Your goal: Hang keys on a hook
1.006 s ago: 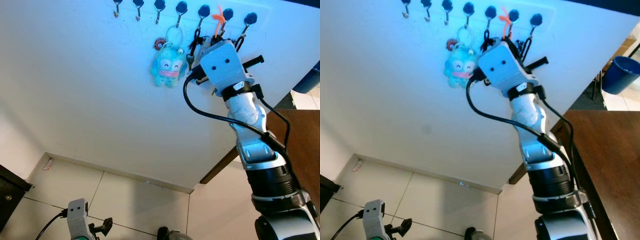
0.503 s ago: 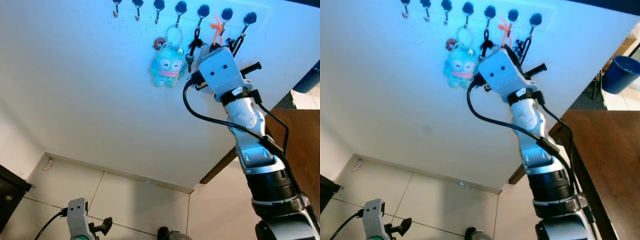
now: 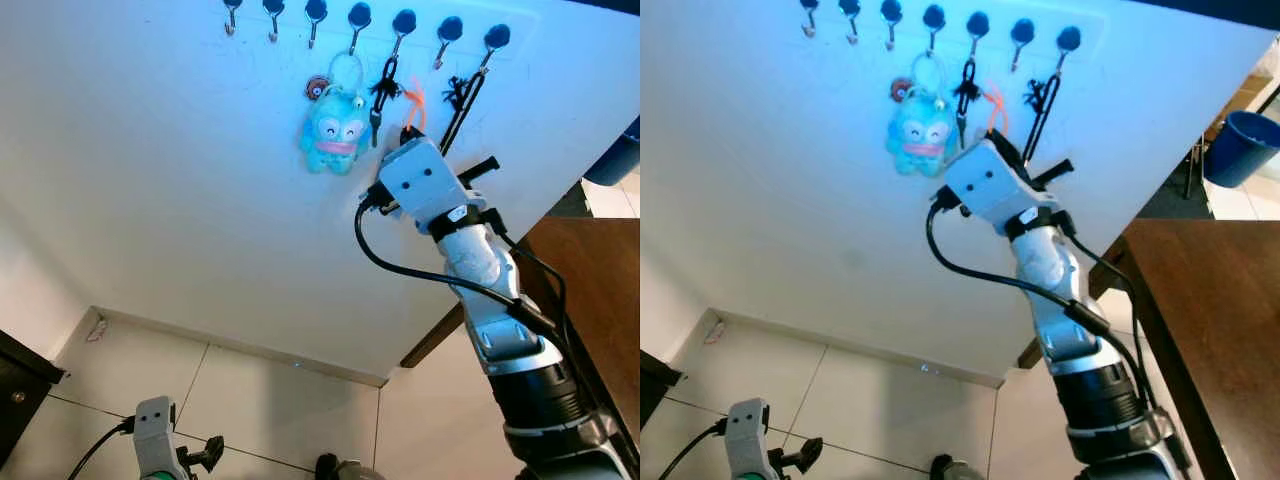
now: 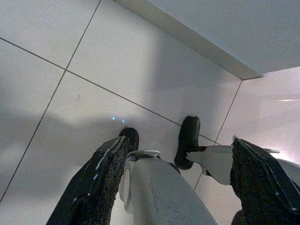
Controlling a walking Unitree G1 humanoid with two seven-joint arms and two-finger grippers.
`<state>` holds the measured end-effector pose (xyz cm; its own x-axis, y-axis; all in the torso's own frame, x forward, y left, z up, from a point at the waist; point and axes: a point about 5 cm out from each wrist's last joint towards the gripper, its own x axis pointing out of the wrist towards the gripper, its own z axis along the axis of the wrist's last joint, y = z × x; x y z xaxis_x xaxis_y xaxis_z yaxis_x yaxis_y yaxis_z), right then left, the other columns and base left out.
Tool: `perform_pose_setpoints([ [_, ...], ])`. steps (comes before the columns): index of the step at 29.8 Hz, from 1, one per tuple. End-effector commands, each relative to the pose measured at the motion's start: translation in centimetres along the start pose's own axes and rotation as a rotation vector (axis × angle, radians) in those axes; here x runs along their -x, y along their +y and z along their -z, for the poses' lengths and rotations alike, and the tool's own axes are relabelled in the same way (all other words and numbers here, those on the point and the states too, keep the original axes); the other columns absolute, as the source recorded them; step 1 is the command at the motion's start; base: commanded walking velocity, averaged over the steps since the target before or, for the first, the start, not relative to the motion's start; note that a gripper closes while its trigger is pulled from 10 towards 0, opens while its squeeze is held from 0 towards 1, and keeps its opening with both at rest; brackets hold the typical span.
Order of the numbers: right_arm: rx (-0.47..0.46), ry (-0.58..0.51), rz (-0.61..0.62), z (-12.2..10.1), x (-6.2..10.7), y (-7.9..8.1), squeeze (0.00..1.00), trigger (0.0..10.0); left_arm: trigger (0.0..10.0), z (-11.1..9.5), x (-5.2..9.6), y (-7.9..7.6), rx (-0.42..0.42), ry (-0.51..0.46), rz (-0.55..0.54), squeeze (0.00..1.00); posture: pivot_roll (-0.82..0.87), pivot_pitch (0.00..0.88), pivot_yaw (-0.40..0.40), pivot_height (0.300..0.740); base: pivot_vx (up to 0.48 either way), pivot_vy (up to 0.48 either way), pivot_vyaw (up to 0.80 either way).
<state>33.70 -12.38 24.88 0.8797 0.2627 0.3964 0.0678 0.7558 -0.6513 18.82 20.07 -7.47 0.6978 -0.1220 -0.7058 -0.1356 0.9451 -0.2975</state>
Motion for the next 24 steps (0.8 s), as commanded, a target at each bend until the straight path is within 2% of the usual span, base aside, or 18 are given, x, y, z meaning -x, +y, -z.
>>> perform_pose_setpoints([
  [1, 0.005, 0.006, -0.002, 0.2, 0.4, 0.0, 0.0, 10.0, 10.0, 1.1, 0.3, 0.1, 0.004, 0.042, 0.0, 0.0, -0.08, 0.072, 0.023, 0.74, 0.0, 0.0, 0.0],
  [3, 0.004, -0.017, 0.004, -0.1, 0.3, -0.1, 0.0, 10.0, 10.0, 1.1, 0.3, 0.1, 0.003, 0.043, 0.001, 0.0, -0.08, 0.071, 0.024, 0.74, 0.0, 0.0, 0.0],
  [6, 0.021, -0.126, 0.057, -1.9, 0.2, -1.1, 0.0, 10.0, 10.0, 1.1, 0.3, 0.1, 0.004, 0.045, 0.0, 0.0, -0.08, 0.071, 0.024, 0.74, 0.0, 0.0, 0.0],
  [9, 0.029, -0.159, 0.069, -2.4, 0.2, -1.4, 0.0, 10.0, 10.0, 1.1, 0.3, 0.1, 0.004, 0.045, 0.0, 0.0, -0.08, 0.071, 0.024, 0.74, 0.0, 0.0, 0.0],
  [12, 0.043, -0.241, 0.109, -3.8, 0.3, -2.3, 0.0, 10.0, 10.0, 1.2, 0.3, 0.1, 0.005, 0.047, 0.001, 0.0, -0.09, 0.074, 0.023, 0.74, 0.0, 0.0, 0.0],
  [18, 0.065, -0.263, 0.144, -4.2, 0.5, -2.7, 0.0, 10.0, 10.0, 1.3, 0.3, 0.0, 0.006, 0.048, 0.002, 0.0, -0.09, 0.075, 0.023, 0.74, 0.0, 0.0, 0.0],
  [24, 0.056, -0.203, 0.148, -3.5, 0.3, -2.7, 0.0, 10.0, 10.0, 1.4, 0.3, 0.0, 0.008, 0.051, 0.003, 0.0, -0.09, 0.077, 0.022, 0.74, 0.0, 0.0, 0.0],
])
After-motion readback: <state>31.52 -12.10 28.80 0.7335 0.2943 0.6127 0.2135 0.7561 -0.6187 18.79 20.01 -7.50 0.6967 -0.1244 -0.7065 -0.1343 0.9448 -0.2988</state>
